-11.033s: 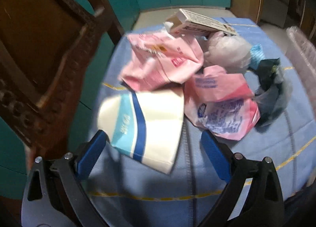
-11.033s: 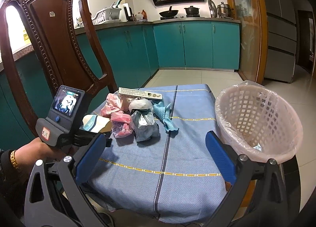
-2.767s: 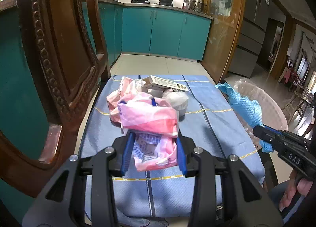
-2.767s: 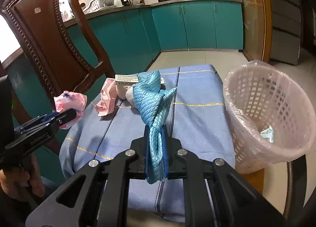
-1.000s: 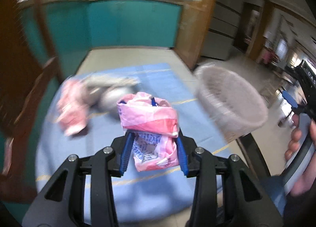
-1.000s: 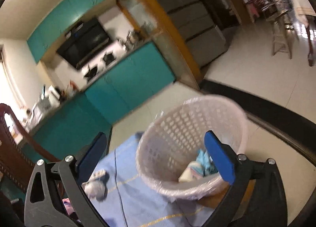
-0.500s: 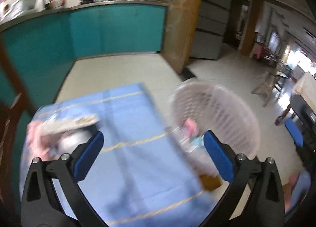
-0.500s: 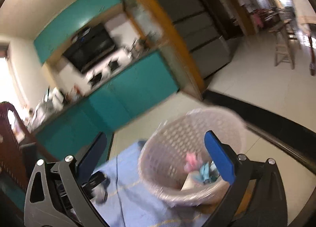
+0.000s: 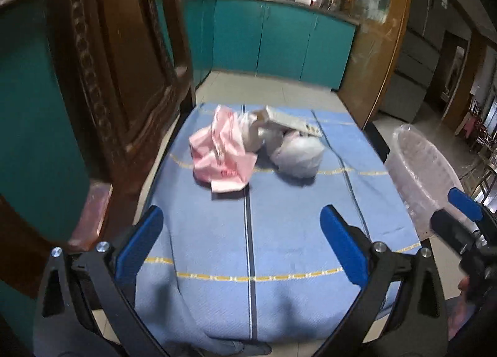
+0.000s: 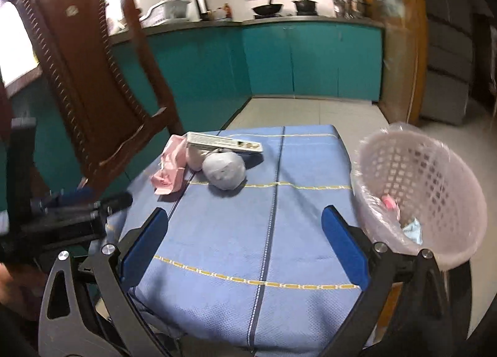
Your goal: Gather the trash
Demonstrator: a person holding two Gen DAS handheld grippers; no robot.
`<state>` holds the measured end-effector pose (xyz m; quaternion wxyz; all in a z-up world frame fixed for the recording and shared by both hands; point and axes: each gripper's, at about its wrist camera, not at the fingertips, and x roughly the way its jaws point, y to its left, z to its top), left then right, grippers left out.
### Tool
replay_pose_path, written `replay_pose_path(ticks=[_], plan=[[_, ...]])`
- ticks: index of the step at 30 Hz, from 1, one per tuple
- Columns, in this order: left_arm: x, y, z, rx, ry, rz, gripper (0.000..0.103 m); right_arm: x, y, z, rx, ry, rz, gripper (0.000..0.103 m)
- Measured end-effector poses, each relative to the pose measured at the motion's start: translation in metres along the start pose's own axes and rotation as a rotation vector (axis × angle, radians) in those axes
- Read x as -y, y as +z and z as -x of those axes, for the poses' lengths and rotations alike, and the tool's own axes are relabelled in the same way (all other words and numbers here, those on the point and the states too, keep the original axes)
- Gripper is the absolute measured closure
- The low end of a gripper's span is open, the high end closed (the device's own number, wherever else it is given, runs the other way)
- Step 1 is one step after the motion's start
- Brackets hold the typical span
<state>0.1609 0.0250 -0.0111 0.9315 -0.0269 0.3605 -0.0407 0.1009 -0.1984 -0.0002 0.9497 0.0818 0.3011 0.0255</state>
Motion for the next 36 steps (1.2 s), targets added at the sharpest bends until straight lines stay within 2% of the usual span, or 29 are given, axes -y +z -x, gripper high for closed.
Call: replay_pose_path(ticks=[3, 7, 16, 20, 24, 26, 28, 32, 35, 36], plan=[[0.001, -0.002, -0.007, -0.032, -0.013, -0.014, 0.003, 0.005, 0.0, 0.0, -0.006, 0.006, -0.02, 0.006], [0.021, -0.002, -0.002, -0.019, -0.015, -0.043, 0.003, 0.016, -0.001, -0.001, -0.007, -0.005, -0.048, 0.006], [0.022, -0.005, -0.005, -0.031, -0.01, -0.048, 0.003, 0.018, -0.003, -0.003, -0.018, -0.003, -0.057, 0.006], [0.025, -0.002, -0.014, -0.043, 0.023, -0.065, 0.003, 0.018, -0.003, -0.002, -0.016, 0.0, -0.061, 0.006], [0.03, 0.016, -0.038, -0.045, 0.083, -0.109, 0.003, 0.019, -0.003, -0.003, -0.023, 0.009, -0.071, 0.006], [0.032, 0.025, -0.06, -0.062, 0.127, -0.133, 0.008, 0.018, -0.002, -0.004, -0.022, 0.009, -0.068, 0.006], [0.034, 0.034, -0.086, -0.107, 0.142, -0.153, 0.026, 0.018, -0.002, -0.005, -0.025, 0.009, -0.068, 0.006], [0.036, 0.043, -0.127, -0.177, 0.156, -0.168, 0.043, 0.023, -0.002, -0.011, -0.05, 0.024, -0.086, 0.006], [0.029, 0.043, -0.148, -0.244, 0.133, -0.151, 0.077, 0.024, 0.0, -0.02, -0.071, 0.025, -0.082, 0.006], [0.024, 0.043, -0.149, -0.265, 0.103, -0.127, 0.09, 0.022, 0.002, -0.023, -0.076, 0.025, -0.069, 0.006]])
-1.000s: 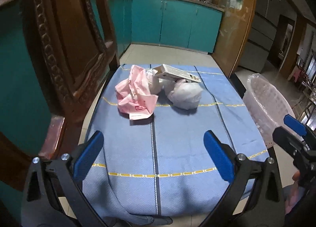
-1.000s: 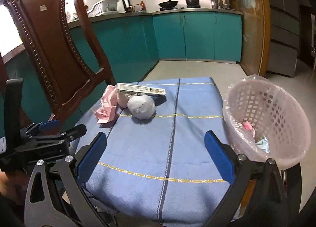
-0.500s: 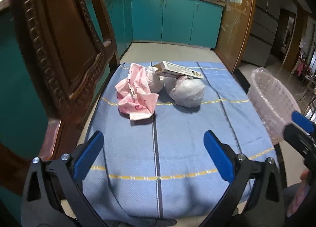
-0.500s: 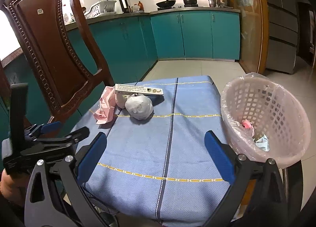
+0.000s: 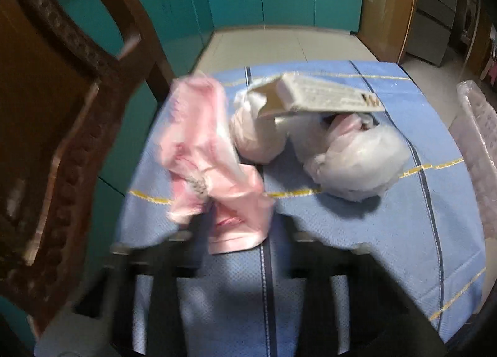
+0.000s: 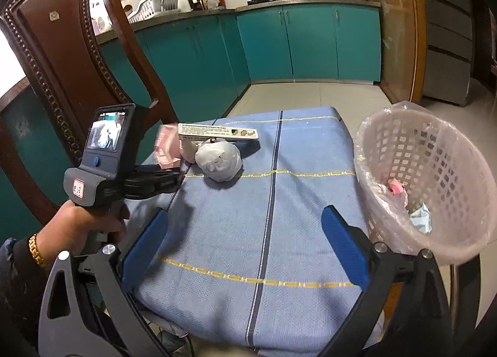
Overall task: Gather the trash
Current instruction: 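Grasp the pink wrapper with the left tool while the right tool grasps the white plastic bag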
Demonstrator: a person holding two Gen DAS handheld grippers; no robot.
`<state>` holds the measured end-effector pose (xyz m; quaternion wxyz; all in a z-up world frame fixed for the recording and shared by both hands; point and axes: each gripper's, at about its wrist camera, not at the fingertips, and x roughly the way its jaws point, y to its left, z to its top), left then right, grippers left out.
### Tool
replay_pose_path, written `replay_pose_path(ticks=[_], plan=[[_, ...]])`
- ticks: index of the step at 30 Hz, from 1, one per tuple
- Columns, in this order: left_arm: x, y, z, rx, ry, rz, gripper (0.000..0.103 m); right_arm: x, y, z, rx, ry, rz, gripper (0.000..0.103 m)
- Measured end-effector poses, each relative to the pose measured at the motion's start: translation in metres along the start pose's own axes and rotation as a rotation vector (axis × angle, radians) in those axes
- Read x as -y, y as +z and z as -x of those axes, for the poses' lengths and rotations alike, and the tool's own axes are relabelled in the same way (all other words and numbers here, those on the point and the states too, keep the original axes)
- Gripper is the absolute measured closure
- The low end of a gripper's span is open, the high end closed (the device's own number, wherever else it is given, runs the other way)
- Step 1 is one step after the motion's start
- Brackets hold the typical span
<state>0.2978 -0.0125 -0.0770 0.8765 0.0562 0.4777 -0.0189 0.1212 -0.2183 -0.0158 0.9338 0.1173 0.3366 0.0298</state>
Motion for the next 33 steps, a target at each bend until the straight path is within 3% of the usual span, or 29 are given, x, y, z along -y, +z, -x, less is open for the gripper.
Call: replay_pose_path(ticks=[3, 9, 13, 15, 16, 17, 19, 21, 25, 31, 33], plan=[[-0.011, -0.005, 0.023, 0.009, -0.083, 0.044, 0.095, -0.005, 0.01, -0.018, -0.027, 0.006, 0.034, 0.006], [-0.03, -0.054, 0.111, 0.193, -0.255, 0.11, 0.095, -0.018, 0.036, -0.08, -0.125, 0.072, 0.052, 0.01], [-0.03, -0.086, 0.13, 0.231, -0.282, 0.132, 0.096, -0.036, 0.05, -0.128, -0.158, 0.082, 0.078, 0.015], [-0.025, -0.09, 0.136, 0.241, -0.282, 0.113, 0.095, -0.043, 0.056, -0.151, -0.166, 0.091, 0.088, 0.023], [-0.023, -0.092, 0.136, 0.241, -0.277, 0.101, 0.095, -0.045, 0.057, -0.162, -0.179, 0.085, 0.091, 0.038], [-0.021, -0.093, 0.136, 0.238, -0.269, 0.093, 0.095, -0.046, 0.056, -0.175, -0.222, 0.076, 0.097, 0.063], [-0.021, -0.092, 0.135, 0.228, -0.265, 0.082, 0.095, -0.045, 0.051, -0.185, -0.288, 0.079, 0.093, 0.081], [-0.025, -0.09, 0.134, 0.223, -0.275, 0.091, 0.095, -0.046, 0.048, -0.169, -0.288, 0.087, 0.106, 0.088], [-0.027, -0.09, 0.132, 0.221, -0.305, 0.098, 0.095, -0.039, 0.046, -0.107, -0.252, 0.134, 0.089, 0.088], [-0.026, -0.091, 0.132, 0.216, -0.331, 0.082, 0.095, 0.002, 0.005, -0.025, -0.195, 0.264, -0.054, 0.088], [-0.025, -0.091, 0.131, 0.208, -0.338, 0.083, 0.095, 0.011, -0.005, -0.008, -0.144, 0.232, -0.078, 0.088]])
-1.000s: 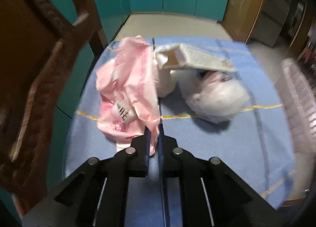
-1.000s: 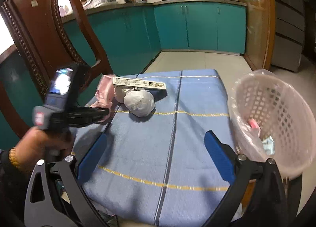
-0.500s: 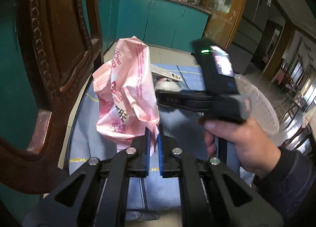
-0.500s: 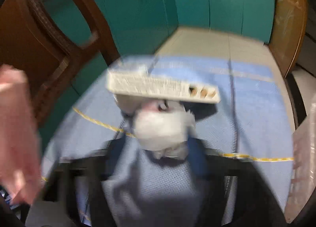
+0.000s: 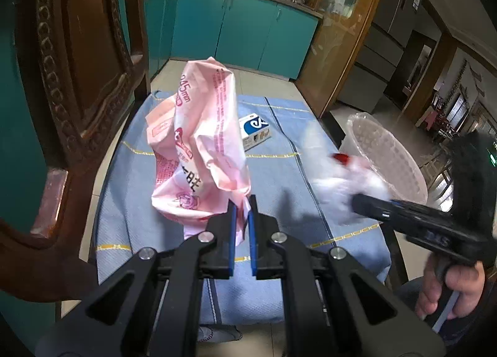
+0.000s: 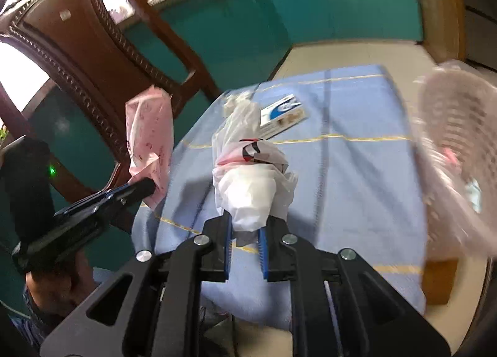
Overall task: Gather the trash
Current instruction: 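Carry the white bag to the basket and release it with the right tool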
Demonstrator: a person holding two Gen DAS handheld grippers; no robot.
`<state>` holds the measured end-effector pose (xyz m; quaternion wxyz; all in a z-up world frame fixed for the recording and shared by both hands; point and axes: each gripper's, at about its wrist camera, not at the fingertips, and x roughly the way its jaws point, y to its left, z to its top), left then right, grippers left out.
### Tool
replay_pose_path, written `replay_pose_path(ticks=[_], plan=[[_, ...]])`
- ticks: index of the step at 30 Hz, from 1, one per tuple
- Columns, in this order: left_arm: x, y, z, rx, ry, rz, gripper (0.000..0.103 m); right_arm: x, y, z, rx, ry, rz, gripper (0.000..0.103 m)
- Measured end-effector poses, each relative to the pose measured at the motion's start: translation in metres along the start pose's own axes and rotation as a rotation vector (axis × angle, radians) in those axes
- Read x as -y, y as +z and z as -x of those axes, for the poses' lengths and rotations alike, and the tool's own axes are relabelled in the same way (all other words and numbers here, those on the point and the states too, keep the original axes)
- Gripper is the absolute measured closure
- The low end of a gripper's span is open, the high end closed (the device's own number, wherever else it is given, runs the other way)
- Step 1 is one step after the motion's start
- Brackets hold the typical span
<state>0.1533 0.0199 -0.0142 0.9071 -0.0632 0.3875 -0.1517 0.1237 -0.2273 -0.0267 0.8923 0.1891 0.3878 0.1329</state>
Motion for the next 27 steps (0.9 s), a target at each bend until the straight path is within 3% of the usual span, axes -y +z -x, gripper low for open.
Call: replay_pose_path(ticks=[4, 11, 23, 25, 27], plan=[[0.003, -0.001, -0.001, -0.004, 0.005, -0.007, 0.095, 0.0, -0.006, 0.019, 0.082, -0.062, 0.009, 0.088], [0.007, 0.002, -0.009, -0.011, 0.037, -0.017, 0.094, -0.013, -0.007, 0.004, 0.047, -0.075, 0.073, 0.088], [0.007, 0.0, -0.009, -0.019, 0.041, -0.027, 0.094, -0.01, -0.005, 0.004, 0.039, -0.089, 0.075, 0.088], [0.007, 0.0, -0.009, -0.021, 0.042, -0.029, 0.094, -0.009, -0.002, 0.009, 0.069, -0.096, 0.066, 0.088], [0.008, 0.001, -0.009, -0.021, 0.041, -0.029, 0.094, -0.001, 0.006, 0.029, 0.177, -0.138, 0.046, 0.088]])
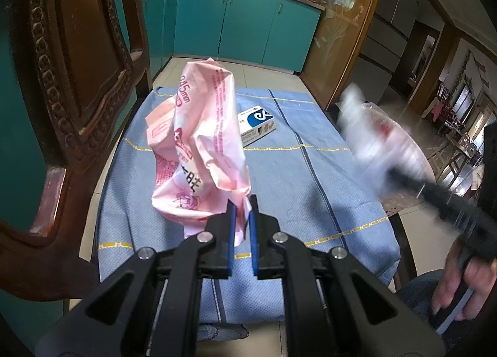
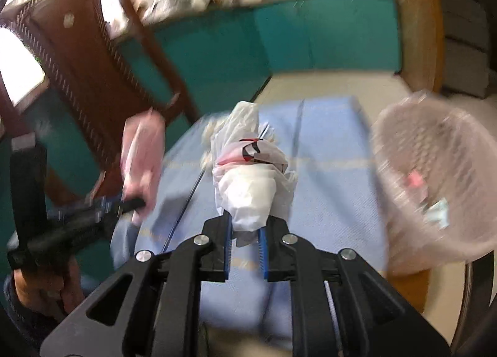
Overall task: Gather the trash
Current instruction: 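Carry the white bag to the basket and release it with the right tool, then drop the pink wrapper into the basket with the left tool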
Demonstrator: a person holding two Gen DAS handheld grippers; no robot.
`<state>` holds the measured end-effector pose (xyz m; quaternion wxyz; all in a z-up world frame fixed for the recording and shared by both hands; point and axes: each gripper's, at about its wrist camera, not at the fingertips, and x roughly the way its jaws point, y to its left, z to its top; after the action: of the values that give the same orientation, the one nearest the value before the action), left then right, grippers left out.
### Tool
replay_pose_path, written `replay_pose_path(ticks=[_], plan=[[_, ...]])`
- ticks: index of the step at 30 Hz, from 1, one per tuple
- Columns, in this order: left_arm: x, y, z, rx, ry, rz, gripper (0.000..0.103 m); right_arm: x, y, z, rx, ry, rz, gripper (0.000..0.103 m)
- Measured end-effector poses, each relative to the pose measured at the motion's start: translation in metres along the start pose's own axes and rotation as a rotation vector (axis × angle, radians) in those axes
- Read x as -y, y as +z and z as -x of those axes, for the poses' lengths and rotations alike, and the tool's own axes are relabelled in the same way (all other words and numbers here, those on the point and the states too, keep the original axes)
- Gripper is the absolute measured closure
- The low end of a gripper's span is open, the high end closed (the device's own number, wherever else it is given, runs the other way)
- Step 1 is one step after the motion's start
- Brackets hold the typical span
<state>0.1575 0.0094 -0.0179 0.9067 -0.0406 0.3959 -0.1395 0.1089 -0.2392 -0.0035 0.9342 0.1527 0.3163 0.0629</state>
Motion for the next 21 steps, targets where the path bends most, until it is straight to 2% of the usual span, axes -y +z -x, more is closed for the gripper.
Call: replay_pose_path(ticks=[1, 3, 4, 5, 6, 8, 10, 11, 14, 17, 20, 21], plan=[[0.001, 0.0, 0.0, 0.001, -0.003, -0.002, 0.094, 0.008, 0.006, 0.011, 0.066, -0.037, -0.019, 0.087], [0.002, -0.001, 0.0, 0.0, -0.006, -0.007, 0.094, 0.036, 0.022, 0.031, 0.2, -0.123, -0.103, 0.078], [0.003, -0.001, -0.001, -0.002, -0.009, -0.012, 0.094, 0.05, 0.027, 0.037, 0.246, -0.157, -0.154, 0.054], [0.004, -0.001, -0.001, -0.003, -0.011, -0.016, 0.094, 0.071, 0.03, 0.042, 0.29, -0.201, -0.225, 0.015], [0.006, -0.002, -0.002, -0.005, -0.01, -0.024, 0.094, 0.086, 0.031, 0.042, 0.308, -0.243, -0.279, 0.003], [0.008, -0.002, -0.002, -0.005, -0.015, -0.037, 0.094, 0.118, 0.026, 0.044, 0.288, -0.31, -0.436, 0.003], [0.012, -0.003, -0.003, -0.008, -0.023, -0.05, 0.094, 0.136, 0.016, 0.053, 0.308, -0.263, -0.561, 0.003], [0.013, -0.004, -0.004, -0.011, -0.028, -0.058, 0.094, 0.139, 0.01, 0.062, 0.333, -0.269, -0.592, 0.003], [0.026, -0.008, -0.009, -0.036, -0.045, -0.1, 0.093, 0.135, 0.003, 0.084, 0.422, -0.269, -0.592, 0.003], [0.057, -0.008, -0.016, -0.067, -0.106, -0.17, 0.093, 0.134, 0.0, 0.093, 0.473, -0.286, -0.594, 0.003], [0.109, 0.013, -0.026, -0.076, -0.189, -0.232, 0.093, 0.139, -0.005, 0.105, 0.536, -0.312, -0.629, 0.003], [0.138, 0.028, -0.03, -0.067, -0.222, -0.271, 0.092, 0.145, -0.009, 0.111, 0.557, -0.317, -0.64, 0.003]])
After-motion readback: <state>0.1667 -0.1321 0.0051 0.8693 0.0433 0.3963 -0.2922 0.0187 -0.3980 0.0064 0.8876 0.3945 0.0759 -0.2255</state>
